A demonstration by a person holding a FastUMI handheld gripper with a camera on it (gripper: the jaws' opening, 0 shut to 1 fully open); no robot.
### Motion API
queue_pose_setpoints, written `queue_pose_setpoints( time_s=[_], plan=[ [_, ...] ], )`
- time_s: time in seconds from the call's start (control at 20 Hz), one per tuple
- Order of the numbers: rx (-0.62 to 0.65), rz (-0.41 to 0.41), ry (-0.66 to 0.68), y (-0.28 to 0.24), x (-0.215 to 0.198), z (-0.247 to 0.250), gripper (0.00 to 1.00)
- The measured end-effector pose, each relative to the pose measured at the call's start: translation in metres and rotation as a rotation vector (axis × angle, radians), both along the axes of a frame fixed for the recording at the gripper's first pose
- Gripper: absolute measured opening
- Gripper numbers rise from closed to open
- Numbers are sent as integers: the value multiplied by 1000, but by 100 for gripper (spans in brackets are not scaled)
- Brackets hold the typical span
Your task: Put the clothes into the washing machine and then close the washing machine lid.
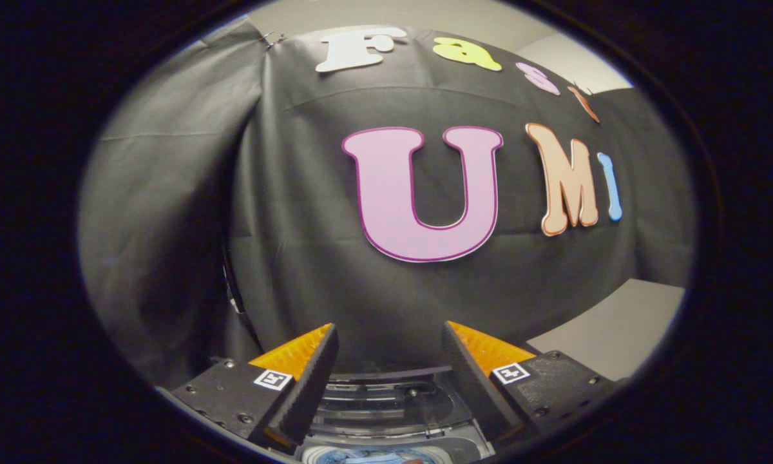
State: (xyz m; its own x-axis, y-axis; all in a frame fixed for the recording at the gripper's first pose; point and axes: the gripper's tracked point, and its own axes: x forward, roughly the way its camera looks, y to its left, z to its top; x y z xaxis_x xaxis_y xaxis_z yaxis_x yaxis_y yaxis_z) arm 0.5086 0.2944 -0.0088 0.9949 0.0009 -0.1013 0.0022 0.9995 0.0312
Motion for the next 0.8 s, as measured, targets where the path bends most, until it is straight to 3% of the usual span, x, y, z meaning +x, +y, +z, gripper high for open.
queue_pose_setpoints(
  time_s=[0.45,0.8],
  plan=[
    [13,12,-89,23,48,-12,96],
    [-50,42,-9,38,68,-52,96]
  ],
)
